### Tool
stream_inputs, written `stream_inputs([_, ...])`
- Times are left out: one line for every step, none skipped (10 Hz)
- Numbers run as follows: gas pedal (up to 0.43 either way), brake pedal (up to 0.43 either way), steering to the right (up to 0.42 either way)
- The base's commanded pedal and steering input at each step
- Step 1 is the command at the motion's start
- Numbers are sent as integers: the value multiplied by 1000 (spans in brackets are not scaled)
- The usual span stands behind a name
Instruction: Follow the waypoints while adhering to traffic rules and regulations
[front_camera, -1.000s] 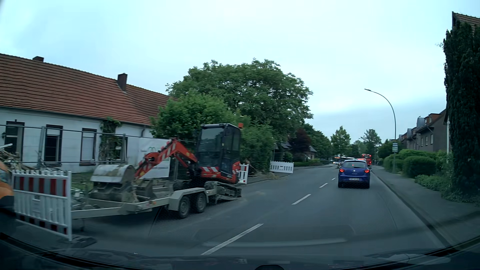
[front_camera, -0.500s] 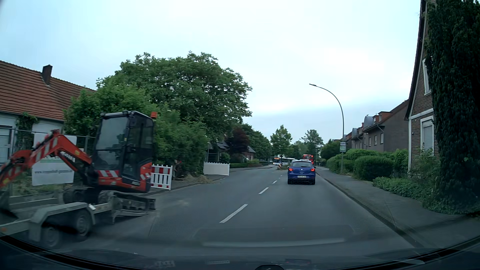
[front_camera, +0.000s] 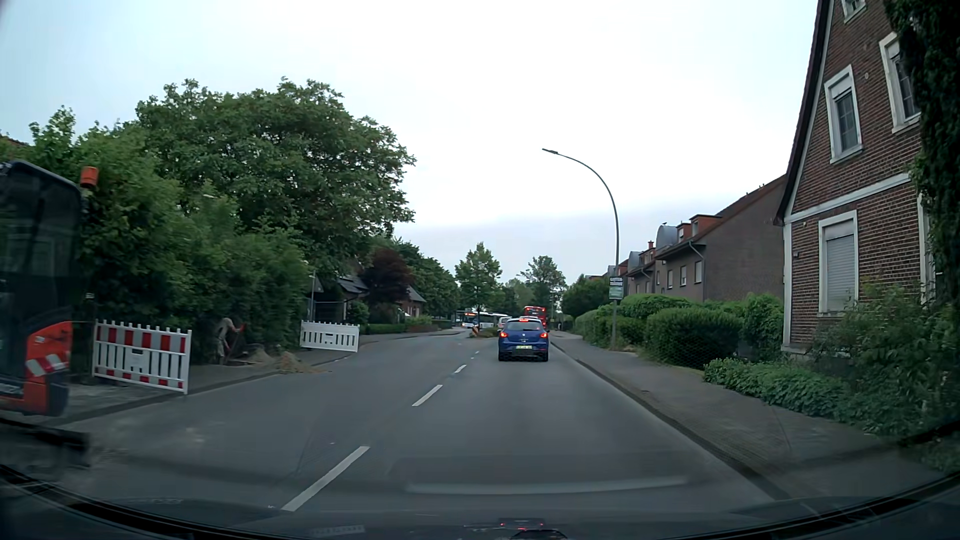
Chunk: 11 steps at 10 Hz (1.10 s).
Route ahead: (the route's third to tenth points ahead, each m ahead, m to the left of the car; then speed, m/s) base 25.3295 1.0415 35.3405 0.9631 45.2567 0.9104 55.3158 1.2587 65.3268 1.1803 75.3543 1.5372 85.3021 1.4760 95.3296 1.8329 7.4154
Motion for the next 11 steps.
stream_inputs([429, 0, 94])
stream_inputs([429, 0, 70])
stream_inputs([429, 0, 42])
stream_inputs([429, 0, 17])
stream_inputs([429, 0, 1])
stream_inputs([429, 0, 0])
stream_inputs([429, 0, 0])
stream_inputs([429, 0, -1])
stream_inputs([429, 0, -1])
stream_inputs([429, 0, -8])
stream_inputs([429, 0, -10])
